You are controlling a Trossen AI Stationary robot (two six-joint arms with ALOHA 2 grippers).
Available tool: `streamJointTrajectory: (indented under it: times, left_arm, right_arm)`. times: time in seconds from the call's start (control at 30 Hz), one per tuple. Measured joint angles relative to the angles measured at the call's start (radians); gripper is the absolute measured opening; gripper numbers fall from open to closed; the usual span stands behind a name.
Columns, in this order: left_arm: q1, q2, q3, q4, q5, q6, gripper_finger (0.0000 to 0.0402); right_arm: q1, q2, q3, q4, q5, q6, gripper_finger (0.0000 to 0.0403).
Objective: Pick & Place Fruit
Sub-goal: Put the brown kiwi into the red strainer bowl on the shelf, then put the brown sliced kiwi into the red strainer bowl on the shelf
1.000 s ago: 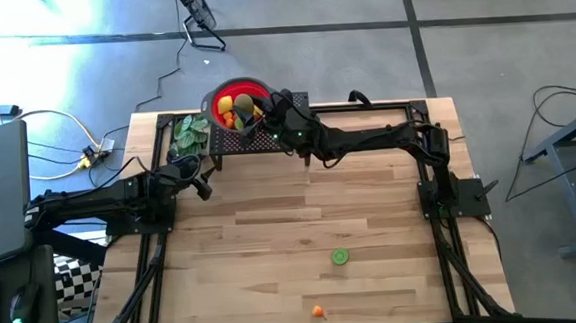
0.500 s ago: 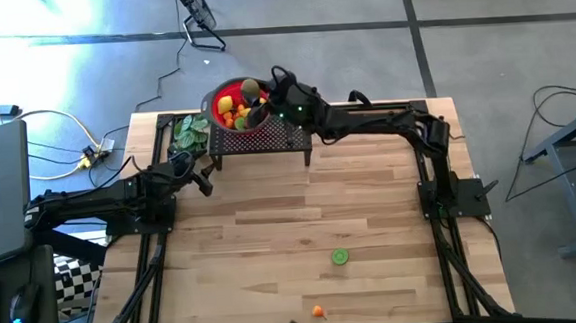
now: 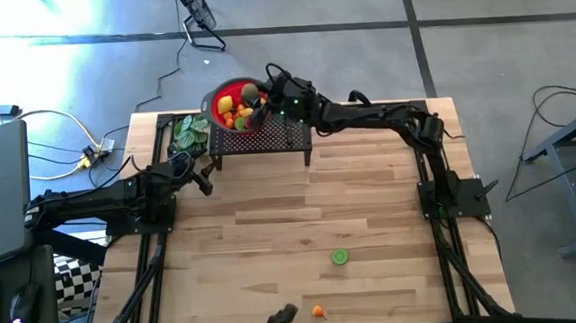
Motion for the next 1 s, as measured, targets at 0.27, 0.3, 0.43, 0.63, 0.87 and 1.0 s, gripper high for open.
streamJointTrajectory:
  times: [0.27, 0.3, 0.43, 0.63, 0.87, 1.0]
  left_arm:
    - [0.0, 0.0, 0.0, 0.0, 0.0, 0.0, 0.0228]
    - [0.0, 0.0, 0.0, 0.0, 0.0, 0.0, 0.0228]
    - [0.0, 0.0, 0.0, 0.0, 0.0, 0.0, 0.0228]
    - [0.0, 0.0, 0.0, 0.0, 0.0, 0.0, 0.0228]
    - [0.0, 0.0, 0.0, -0.021, 0.0, 0.0, 0.0228]
    - [0.0, 0.0, 0.0, -0.027, 0.0, 0.0, 0.0228]
  right_arm:
    - [0.0, 0.0, 0.0, -0.001, 0.0, -0.044, 0.0252]
    - [0.001, 0.0, 0.0, -0.002, 0.0, -0.044, 0.026]
    - [0.01, 0.0, 0.0, -0.002, 0.004, -0.044, 0.0293]
    - [0.031, -0.018, 0.0, 0.011, 0.003, -0.039, 0.0323]
    - [0.07, -0.077, 0.001, 0.013, 0.006, -0.036, 0.0308]
    - [0.096, -0.125, 0.001, -0.028, 0.005, -0.036, 0.0293]
